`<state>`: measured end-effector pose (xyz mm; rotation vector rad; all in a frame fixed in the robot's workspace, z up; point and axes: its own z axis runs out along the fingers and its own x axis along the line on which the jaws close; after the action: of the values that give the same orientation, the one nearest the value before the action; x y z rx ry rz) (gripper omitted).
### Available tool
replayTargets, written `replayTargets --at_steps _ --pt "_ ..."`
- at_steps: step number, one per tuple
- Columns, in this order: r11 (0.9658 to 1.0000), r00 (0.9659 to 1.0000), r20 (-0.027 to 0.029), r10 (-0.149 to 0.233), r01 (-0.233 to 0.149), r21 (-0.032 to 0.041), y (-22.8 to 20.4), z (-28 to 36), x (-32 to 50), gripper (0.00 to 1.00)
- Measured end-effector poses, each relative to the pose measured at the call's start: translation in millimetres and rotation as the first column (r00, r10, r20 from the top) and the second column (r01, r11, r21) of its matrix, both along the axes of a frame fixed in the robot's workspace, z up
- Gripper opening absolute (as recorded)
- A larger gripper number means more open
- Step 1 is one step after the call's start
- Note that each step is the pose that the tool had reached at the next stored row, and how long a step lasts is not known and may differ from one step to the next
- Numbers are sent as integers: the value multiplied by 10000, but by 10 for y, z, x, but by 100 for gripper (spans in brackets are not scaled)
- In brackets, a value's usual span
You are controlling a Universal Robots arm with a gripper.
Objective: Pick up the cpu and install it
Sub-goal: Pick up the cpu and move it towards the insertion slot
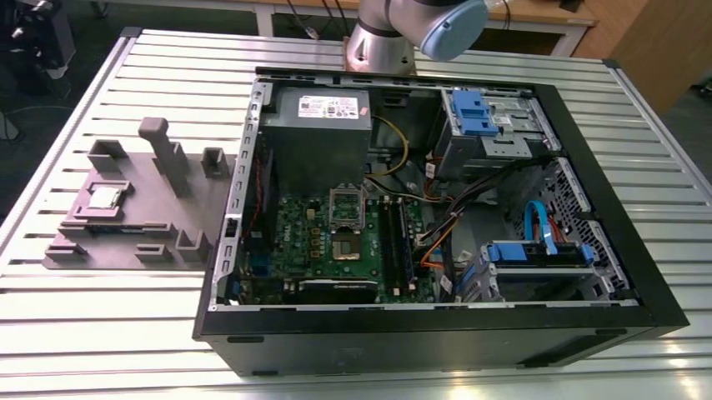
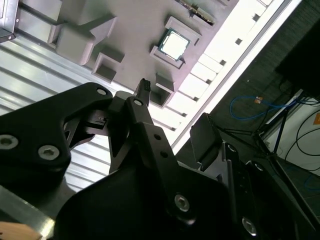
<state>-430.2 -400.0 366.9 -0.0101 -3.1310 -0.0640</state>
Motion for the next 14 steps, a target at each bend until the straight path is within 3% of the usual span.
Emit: replayTargets --at_steps 14 --pt "10000 10000 0 0 0 0 0 -84 0 59"
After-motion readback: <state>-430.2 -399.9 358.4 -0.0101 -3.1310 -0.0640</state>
